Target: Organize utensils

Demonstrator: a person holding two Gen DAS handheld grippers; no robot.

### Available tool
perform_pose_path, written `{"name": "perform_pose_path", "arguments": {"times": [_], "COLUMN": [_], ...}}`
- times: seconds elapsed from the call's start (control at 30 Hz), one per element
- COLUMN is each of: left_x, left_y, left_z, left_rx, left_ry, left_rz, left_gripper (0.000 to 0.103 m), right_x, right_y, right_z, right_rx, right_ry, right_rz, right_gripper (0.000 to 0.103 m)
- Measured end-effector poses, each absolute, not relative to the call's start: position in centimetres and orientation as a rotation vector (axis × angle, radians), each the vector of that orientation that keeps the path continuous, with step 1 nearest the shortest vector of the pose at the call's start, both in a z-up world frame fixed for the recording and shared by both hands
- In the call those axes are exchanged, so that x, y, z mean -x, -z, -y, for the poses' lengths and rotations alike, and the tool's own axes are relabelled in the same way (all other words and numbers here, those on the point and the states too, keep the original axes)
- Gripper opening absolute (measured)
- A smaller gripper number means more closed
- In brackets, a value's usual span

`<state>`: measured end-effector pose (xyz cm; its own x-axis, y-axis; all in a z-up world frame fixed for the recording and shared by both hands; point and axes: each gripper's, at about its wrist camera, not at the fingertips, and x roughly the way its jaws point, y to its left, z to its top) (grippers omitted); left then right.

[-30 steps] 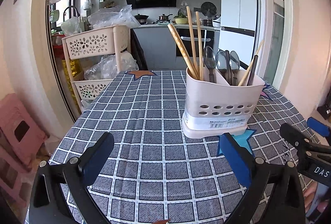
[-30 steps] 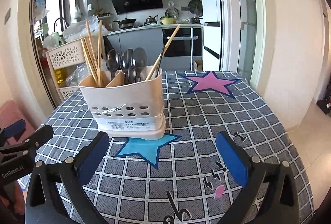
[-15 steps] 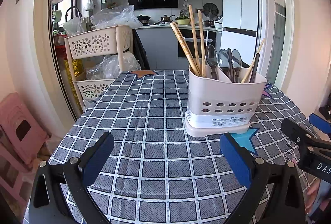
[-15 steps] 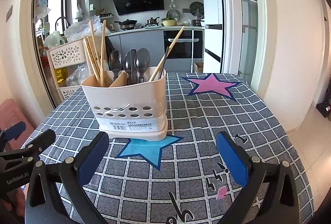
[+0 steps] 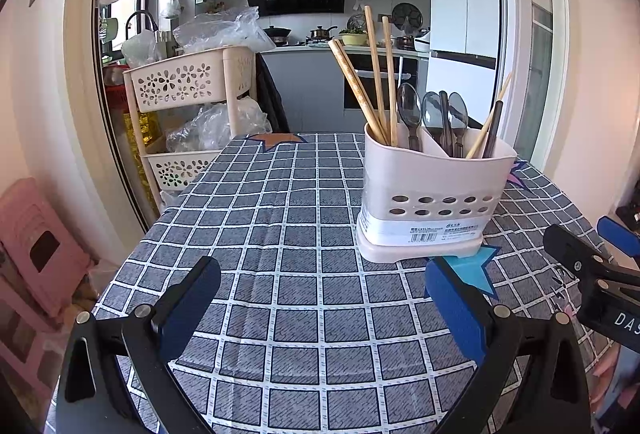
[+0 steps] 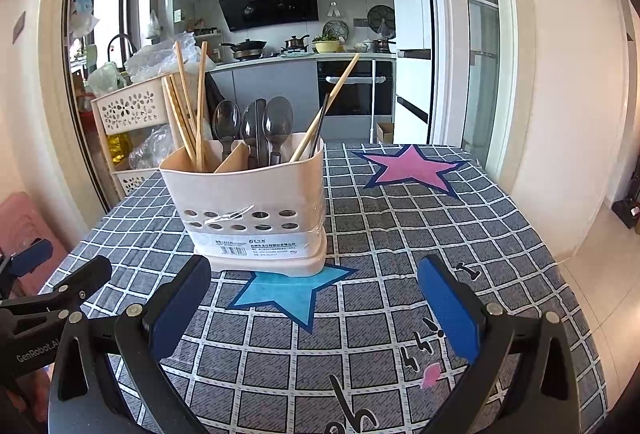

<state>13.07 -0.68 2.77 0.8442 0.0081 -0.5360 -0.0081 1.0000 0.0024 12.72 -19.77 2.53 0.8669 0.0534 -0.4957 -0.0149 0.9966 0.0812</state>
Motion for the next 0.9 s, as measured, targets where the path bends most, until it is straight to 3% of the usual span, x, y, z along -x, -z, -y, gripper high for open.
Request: {"name": "perform_pose_path", "arguments": {"times": [0.9], "left_x": [-13.24], "left_y": [-2.64], "left_z": [0.65], "left_rx": [0.005], "left_ry": [-0.013], "left_rz": [-0.576], "left_gripper": [0.103], "right_x": [-12.74], "right_y": [-2.7], "right_z": [19.71], "right_rx": [-0.077], "right_ry": [-0.038], "right_rz": [-0.515], "right_gripper": [0.103]}}
